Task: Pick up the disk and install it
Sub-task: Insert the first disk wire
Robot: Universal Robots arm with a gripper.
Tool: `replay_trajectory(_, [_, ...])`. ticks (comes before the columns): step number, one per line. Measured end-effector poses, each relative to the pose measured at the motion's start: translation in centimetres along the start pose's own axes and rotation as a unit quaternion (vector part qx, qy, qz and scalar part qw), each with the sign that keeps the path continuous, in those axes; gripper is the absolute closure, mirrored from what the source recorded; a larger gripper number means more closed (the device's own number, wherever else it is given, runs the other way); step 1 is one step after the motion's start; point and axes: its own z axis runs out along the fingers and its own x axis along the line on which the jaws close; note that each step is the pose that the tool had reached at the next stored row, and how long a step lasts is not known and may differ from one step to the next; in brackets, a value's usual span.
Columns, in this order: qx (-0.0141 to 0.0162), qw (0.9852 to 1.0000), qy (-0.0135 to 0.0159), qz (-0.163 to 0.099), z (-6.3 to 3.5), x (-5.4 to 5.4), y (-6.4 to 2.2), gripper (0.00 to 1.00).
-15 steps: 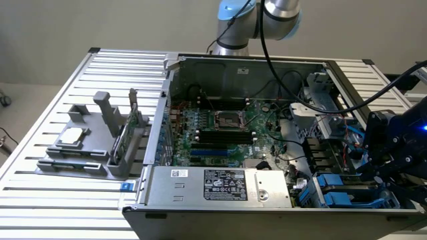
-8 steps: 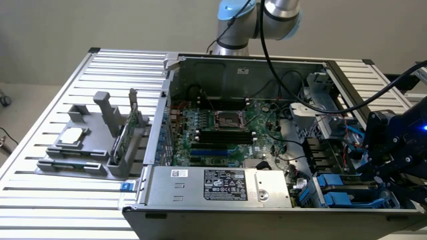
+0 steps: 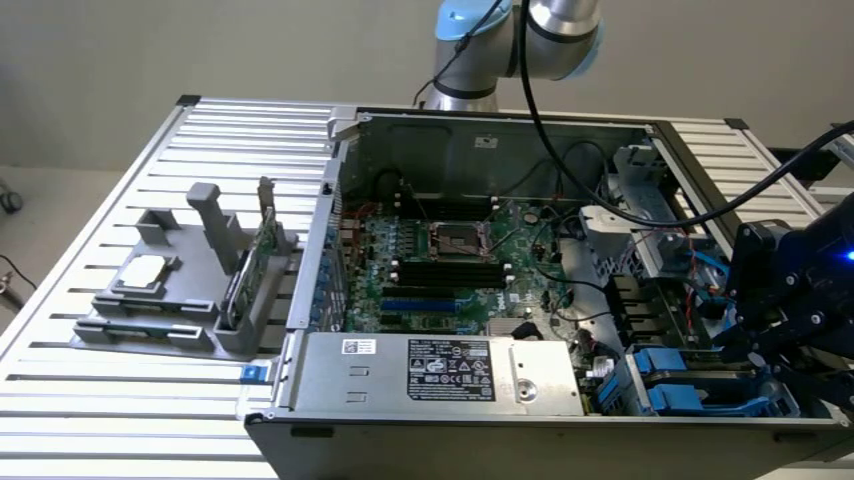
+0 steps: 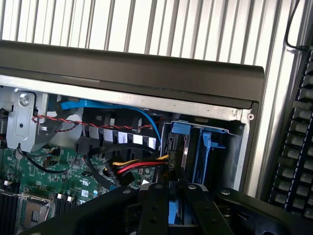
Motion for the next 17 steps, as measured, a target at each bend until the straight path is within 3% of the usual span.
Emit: replay_trajectory(17, [0.0000, 1.0000, 0.0000, 0.000, 0.00, 0.00, 0.00, 0.82])
